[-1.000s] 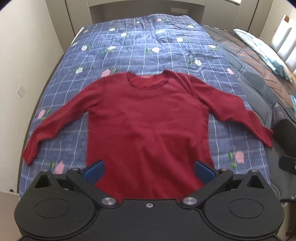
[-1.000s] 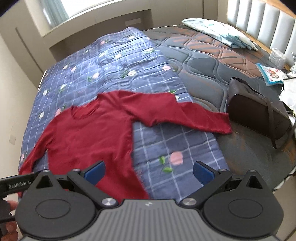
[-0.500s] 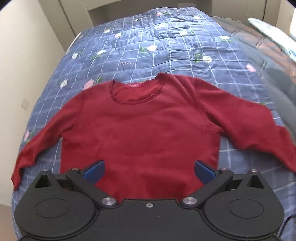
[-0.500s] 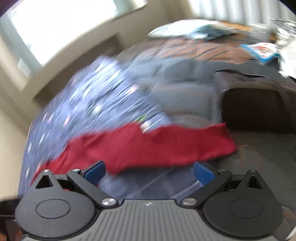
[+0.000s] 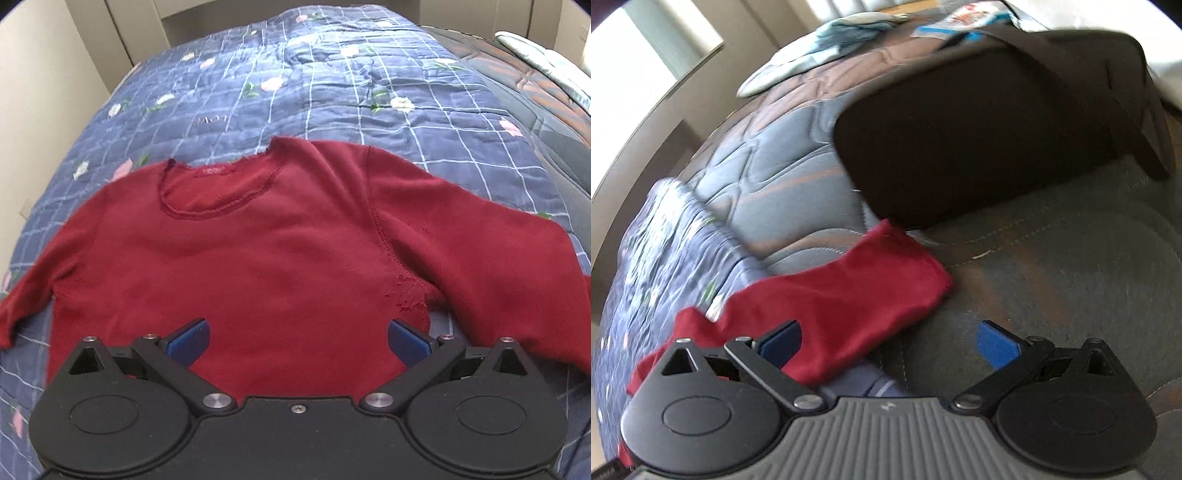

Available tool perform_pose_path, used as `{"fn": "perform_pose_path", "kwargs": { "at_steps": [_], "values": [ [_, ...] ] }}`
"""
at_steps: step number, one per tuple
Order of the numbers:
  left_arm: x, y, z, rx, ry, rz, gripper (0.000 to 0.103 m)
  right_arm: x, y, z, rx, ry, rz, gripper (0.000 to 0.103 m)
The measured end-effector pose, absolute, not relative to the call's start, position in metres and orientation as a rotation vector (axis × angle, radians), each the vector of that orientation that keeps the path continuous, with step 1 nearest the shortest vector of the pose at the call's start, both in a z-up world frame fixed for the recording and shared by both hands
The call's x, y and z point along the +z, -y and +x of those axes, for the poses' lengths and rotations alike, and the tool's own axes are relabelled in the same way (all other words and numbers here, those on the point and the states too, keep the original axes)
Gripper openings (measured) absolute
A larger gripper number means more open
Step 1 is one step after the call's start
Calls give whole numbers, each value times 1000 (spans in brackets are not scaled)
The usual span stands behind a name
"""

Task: Fold small clothes
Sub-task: 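Grasp the cuff of the sleeve nearest the right tool with the right tool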

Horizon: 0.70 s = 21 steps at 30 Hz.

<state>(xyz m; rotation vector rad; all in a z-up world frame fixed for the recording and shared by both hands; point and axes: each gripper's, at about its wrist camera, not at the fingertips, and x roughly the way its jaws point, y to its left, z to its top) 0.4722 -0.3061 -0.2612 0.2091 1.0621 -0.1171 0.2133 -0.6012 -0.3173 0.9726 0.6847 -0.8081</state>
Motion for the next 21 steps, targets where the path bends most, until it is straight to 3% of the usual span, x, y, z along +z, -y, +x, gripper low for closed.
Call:
{"fn": "perform_pose_path", "kwargs": {
  "at_steps": [8, 10, 12, 14, 17, 21],
  "values": [
    [-273, 312, 483, -134, -1087, 204, 102, -343, 612, 218, -869, -681, 1164, 103],
    [-273, 312, 485, -131, -1100, 212, 102, -340, 611, 221, -868, -668, 1135, 96],
    [-272, 312, 487, -129, -1112, 219, 102, -341, 612, 224, -864, -670, 1135, 83],
    [-270, 311, 489, -131, -1119, 223, 102, -345, 613, 225, -866, -662, 1162, 76],
    [-268, 309, 490, -141, -1128, 236, 102, -347, 614, 224, -888, -646, 1193, 40],
    [-268, 306, 488, -159, -1120, 267, 102, -344, 612, 223, -901, -634, 1184, 16]
  ]
}}
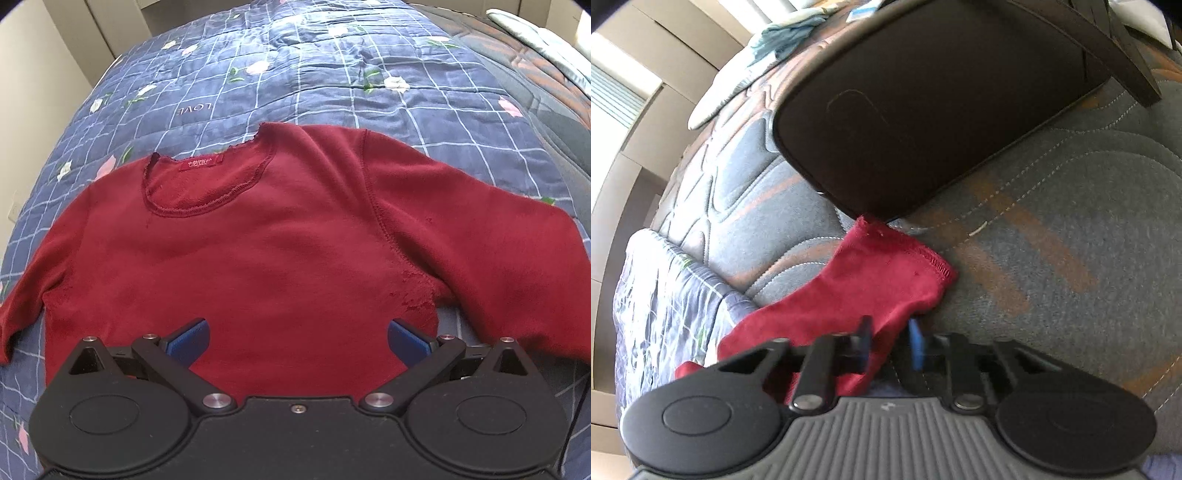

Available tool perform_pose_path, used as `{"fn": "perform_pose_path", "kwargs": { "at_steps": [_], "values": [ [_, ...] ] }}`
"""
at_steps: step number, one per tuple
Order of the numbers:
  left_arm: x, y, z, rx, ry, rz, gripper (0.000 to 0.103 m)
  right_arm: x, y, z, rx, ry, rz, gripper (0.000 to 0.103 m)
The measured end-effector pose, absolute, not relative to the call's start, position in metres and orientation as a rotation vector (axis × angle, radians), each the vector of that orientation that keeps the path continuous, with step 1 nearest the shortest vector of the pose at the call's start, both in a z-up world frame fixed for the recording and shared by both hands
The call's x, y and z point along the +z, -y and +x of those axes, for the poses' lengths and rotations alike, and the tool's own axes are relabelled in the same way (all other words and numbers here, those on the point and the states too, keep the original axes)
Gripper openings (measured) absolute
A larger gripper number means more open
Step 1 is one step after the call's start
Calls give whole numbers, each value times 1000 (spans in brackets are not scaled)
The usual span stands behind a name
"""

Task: Fold small clothes
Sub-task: 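Grasp the cuff of the sleeve nearest the right tool with the right tool, then carry the held sleeve across the shirt body and open the right tool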

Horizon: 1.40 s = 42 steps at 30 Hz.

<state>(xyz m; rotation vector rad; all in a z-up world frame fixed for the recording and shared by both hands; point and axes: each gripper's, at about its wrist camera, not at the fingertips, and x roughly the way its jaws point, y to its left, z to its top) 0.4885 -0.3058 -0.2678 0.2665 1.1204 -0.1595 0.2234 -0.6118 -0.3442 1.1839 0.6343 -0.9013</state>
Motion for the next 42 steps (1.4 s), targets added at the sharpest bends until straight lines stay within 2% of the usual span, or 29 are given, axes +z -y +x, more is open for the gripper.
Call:
{"fn": "perform_pose_path", "kwargs": {
  "at_steps": [2, 3, 14, 21, 27, 34, 42],
  "values": [
    [-269, 302, 488, -172, -1114, 272, 102, -338, 609, 224, -891, -620, 1146, 7],
    [-269, 300, 488, -176, -1110, 273, 102, -333, 608, 223, -882, -608, 1124, 6],
    [-263, 251, 491, -197, -1111, 200, 102, -232, 577, 262, -764, -465, 684, 6],
    [-240, 189, 498, -179, -1059, 162, 102, -152, 552, 328, -647, -355, 372, 6],
    [-228, 130, 507, -127, -1038, 127, 102, -115, 472, 402, -374, -342, 201, 6],
    [-221, 59, 517, -22, -1032, 78, 102, -130, 338, 476, 39, -436, 78, 6],
    [-234, 8, 519, 14, -1015, 21, 102, -241, 217, 509, 353, -718, 33, 6]
  ]
}}
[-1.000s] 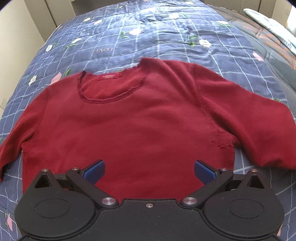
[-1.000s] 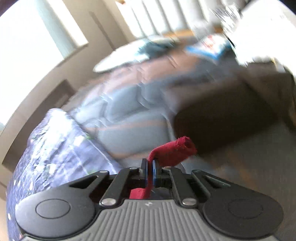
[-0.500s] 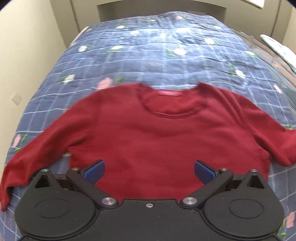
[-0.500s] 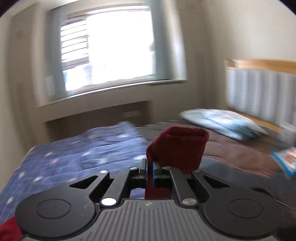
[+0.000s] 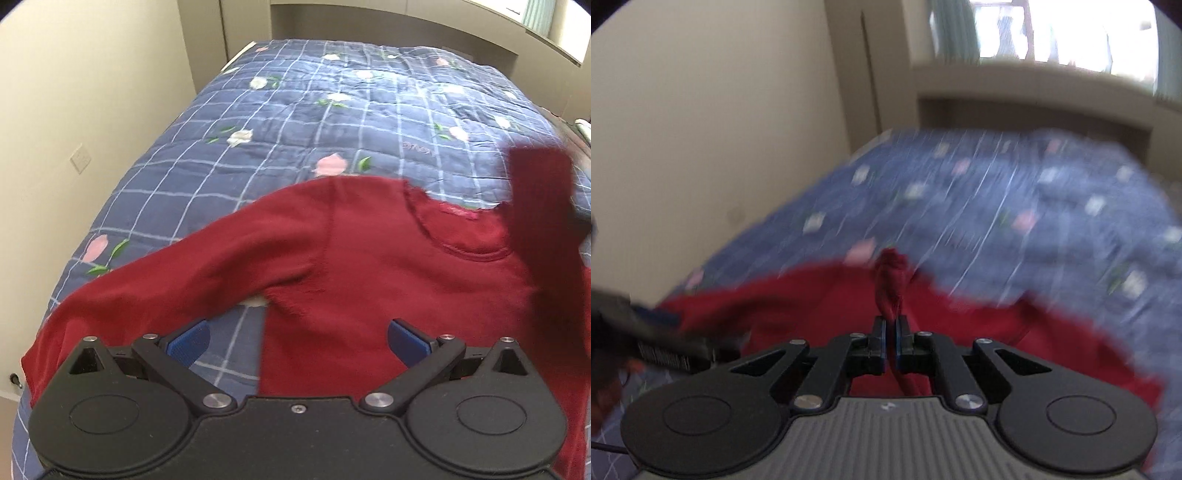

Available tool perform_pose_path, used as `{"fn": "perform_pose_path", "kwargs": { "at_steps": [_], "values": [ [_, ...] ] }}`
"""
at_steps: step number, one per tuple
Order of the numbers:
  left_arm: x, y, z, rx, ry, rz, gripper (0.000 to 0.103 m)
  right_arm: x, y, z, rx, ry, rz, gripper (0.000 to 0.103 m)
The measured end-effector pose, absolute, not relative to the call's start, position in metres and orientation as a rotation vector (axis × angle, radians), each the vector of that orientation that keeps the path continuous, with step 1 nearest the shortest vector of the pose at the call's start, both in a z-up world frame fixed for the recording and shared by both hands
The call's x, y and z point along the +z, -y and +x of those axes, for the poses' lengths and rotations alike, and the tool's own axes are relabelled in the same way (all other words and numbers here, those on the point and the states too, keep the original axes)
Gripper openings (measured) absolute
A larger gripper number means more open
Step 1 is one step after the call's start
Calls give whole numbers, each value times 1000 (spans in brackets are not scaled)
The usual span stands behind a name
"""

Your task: Fold small clothes

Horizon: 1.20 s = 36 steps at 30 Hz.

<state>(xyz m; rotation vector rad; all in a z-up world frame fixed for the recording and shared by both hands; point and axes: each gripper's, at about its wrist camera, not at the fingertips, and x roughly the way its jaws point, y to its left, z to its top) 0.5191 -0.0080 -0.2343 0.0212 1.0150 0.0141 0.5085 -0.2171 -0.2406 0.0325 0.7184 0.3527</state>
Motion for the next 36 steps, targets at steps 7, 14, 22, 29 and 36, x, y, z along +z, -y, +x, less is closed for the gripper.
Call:
{"fn": "perform_pose_path", "kwargs": {
  "at_steps": [7, 14, 22, 29, 36],
  "values": [
    [-254, -10, 518, 17, -1034, 3, 102, -287, 189, 495, 357, -816, 31, 7],
    [-257, -13, 525, -6, -1036, -87, 102, -280, 205, 462, 298, -816, 75, 73],
    [-273, 19, 535, -57, -1062, -67, 102, -267, 285, 392, -146, -800, 144, 97],
    [-305, 53, 540, -26, -1144, 47, 102, -293, 364, 358, -501, -866, 130, 91],
    [-320, 61, 538, 17, -1168, 45, 103, -307, 371, 378, -355, -799, 131, 80]
  ]
}}
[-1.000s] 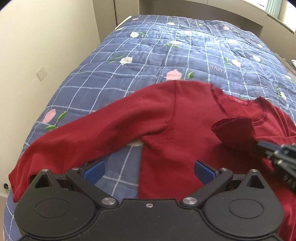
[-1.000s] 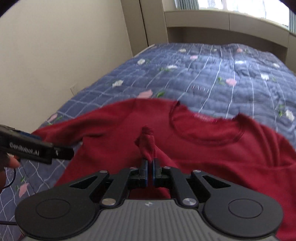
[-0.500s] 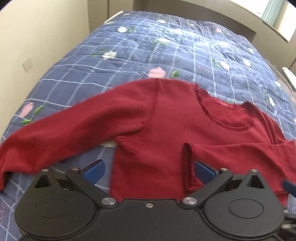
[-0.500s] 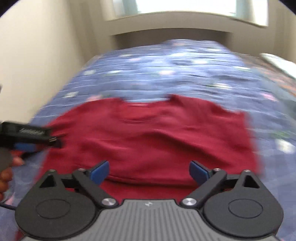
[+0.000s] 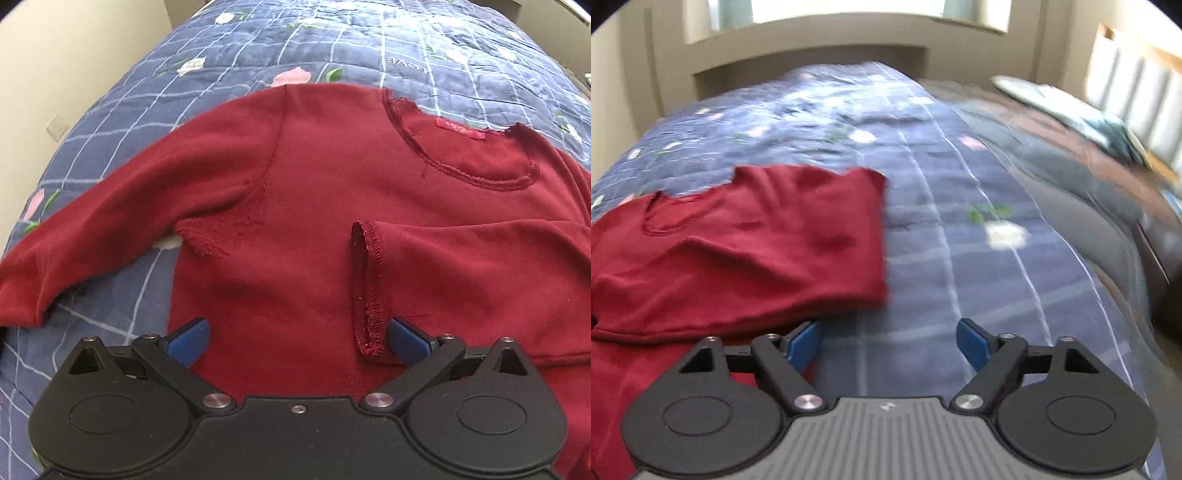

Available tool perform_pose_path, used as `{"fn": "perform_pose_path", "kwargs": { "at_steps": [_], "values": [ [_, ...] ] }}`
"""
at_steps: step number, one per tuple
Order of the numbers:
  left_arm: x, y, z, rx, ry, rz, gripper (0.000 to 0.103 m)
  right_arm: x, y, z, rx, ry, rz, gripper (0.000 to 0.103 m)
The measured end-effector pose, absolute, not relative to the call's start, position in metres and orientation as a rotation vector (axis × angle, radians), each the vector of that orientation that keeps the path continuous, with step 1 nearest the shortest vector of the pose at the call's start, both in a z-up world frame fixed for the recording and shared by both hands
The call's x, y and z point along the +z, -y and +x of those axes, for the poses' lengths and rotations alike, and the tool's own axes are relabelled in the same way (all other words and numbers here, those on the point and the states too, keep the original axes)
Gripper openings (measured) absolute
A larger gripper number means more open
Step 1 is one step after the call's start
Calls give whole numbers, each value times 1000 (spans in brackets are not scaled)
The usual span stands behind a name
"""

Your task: Fold small clothes

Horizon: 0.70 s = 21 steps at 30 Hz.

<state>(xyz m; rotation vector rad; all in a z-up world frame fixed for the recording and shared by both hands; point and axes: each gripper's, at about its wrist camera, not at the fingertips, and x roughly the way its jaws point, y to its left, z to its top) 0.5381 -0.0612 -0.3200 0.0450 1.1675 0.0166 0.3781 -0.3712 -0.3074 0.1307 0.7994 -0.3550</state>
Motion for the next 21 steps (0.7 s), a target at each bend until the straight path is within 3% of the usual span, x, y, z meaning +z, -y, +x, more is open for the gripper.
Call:
{"fn": "perform_pose_path", "kwargs": {
  "at_steps": [5, 11, 14, 16, 17, 21],
  "values": [
    [-321, 61, 538, 41, -1177, 22, 103, -310, 365, 394, -396, -764, 27, 69],
    [-322, 61, 538, 52, -1177, 16, 103, -310, 358, 388, -383, -755, -86, 67],
    [-323, 61, 536, 55, -1170, 13, 103, -310, 356, 392, -344, -736, -121, 62],
    [-323, 61, 536, 53, -1168, 18, 103, -312, 355, 398, -320, -730, -125, 46],
    [-323, 61, 537, 50, -1168, 21, 103, -312, 355, 401, -305, -729, -123, 29],
    [-321, 62, 537, 36, -1170, 36, 103, -305, 352, 394, -358, -703, -112, 14]
  ]
}}
